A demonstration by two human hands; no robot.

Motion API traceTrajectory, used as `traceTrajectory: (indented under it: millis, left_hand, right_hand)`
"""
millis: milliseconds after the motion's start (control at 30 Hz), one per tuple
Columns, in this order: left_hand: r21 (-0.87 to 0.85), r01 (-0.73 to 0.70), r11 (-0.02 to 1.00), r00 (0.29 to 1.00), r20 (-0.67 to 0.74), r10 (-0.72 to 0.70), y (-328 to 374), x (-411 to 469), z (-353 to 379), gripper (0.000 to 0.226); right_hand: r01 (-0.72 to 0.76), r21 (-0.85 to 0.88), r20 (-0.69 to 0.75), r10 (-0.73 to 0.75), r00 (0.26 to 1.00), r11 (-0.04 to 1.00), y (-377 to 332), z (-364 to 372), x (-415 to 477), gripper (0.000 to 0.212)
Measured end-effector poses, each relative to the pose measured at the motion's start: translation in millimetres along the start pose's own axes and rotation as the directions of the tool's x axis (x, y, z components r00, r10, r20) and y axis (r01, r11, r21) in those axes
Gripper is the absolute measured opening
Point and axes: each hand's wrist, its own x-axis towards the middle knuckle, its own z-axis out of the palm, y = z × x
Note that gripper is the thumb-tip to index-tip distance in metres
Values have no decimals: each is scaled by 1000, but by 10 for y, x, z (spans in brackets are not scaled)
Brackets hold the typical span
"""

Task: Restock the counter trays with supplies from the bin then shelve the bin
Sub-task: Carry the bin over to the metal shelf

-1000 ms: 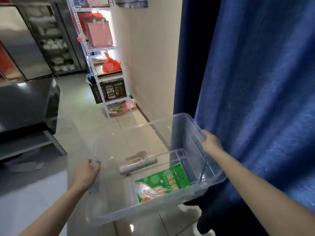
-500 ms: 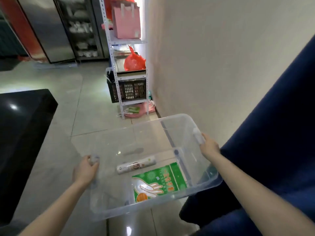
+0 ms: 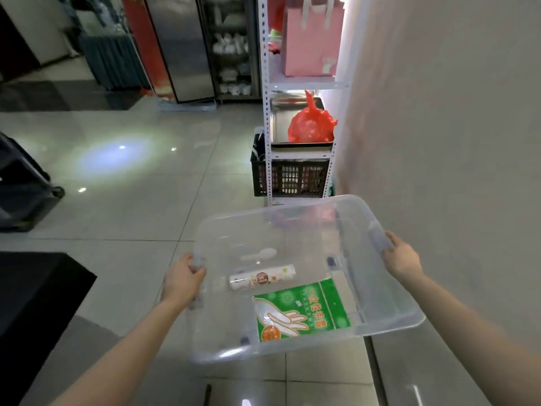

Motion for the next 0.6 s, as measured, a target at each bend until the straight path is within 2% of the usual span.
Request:
traceTrajectory:
  millis: [100, 267, 367, 500, 600]
  left_hand:
    - [-40, 58, 998, 998, -37, -59, 152, 611, -34, 29]
    - [-14, 160, 987, 978, -137, -161, 156, 1826, -95, 32]
    - [-15, 224, 974, 959, -177, -223, 105, 2663, -182, 39]
    - [-7, 238, 971, 946, -224, -233, -20, 3773, -443, 35]
    - [-6, 242, 970, 942, -236, -237, -152, 4553, -701, 36]
  right_hand:
    - [48, -60, 47, -45, 998, 997, -485, 147, 728, 39]
    - [100, -32, 78, -97, 992, 995, -1382, 658, 1801, 48]
    - [131, 24, 109, -133, 985, 991, -1944, 1091, 2390, 38]
    - [151, 46, 170, -157, 973, 987, -2827, 1664, 3111, 30]
    - [134, 127, 212, -158, 964, 983, -3492, 2078, 3598, 45]
